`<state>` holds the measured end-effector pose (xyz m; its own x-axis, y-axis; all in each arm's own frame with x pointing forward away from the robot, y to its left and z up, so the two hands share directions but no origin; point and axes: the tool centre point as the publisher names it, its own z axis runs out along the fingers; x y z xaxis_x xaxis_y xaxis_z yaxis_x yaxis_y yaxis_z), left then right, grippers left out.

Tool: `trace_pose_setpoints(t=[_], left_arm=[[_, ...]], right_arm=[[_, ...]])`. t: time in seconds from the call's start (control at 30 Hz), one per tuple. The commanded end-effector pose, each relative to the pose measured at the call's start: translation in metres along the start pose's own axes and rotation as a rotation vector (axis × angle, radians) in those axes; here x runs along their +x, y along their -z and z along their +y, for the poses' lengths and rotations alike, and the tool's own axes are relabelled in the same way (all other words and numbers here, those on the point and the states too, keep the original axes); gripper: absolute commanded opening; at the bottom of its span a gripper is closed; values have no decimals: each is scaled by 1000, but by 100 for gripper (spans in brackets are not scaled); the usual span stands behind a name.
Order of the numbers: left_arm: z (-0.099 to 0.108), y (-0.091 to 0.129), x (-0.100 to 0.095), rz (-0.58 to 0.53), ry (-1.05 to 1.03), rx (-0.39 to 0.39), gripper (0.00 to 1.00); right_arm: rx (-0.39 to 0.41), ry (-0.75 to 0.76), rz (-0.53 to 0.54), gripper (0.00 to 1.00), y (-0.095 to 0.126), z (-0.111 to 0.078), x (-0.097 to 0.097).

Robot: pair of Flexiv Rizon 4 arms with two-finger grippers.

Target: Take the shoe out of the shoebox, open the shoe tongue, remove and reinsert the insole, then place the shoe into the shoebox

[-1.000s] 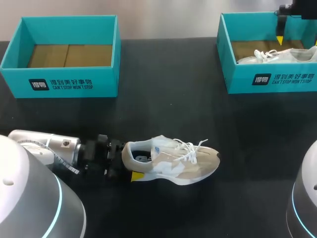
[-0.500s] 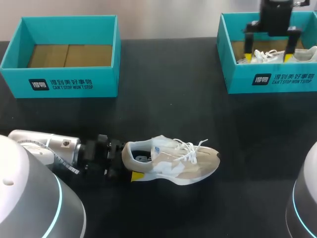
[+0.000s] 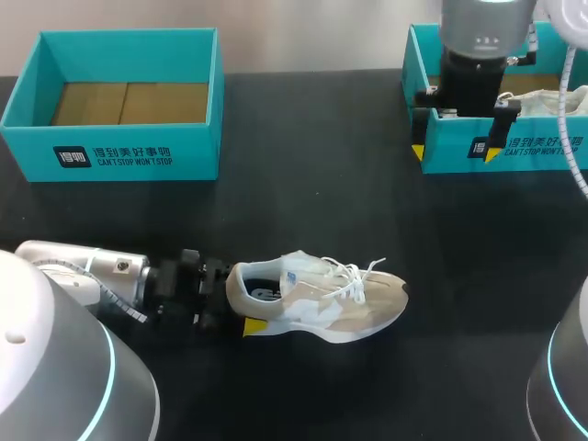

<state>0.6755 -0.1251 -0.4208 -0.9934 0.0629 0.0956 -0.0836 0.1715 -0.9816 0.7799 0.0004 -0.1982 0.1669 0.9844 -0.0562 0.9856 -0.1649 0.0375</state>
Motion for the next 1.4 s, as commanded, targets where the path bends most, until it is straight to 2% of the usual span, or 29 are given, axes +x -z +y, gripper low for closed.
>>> trace_pose_setpoints(t=[0.03, 0.33, 0.4, 0.6, 0.8, 0.9, 1.3, 1.4], left_arm=[[4, -3, -1, -2, 0, 0, 0], [4, -3, -1, -2, 0, 0, 0], [4, -3, -1, -2, 0, 0, 0], [4, -3, -1, -2, 0, 0, 0], [4, -3, -1, -2, 0, 0, 0], [4, -3, -1, -2, 0, 0, 0], [4, -3, -1, -2, 0, 0, 0], [4, -3, -1, -2, 0, 0, 0]], right_arm=[[-3, 0, 2, 100, 0, -1, 0], [-3, 0, 2, 100, 0, -1, 0], [-1, 14, 11, 100, -2, -10, 15], [9, -7, -97, 100, -8, -43, 74], [26, -42, -94, 100, -11, -67, 113], [47, -49, -52, 100, -7, -75, 124], [47, -49, -52, 100, -7, -75, 124], [-1, -58, -131, 100, -11, -95, 154]])
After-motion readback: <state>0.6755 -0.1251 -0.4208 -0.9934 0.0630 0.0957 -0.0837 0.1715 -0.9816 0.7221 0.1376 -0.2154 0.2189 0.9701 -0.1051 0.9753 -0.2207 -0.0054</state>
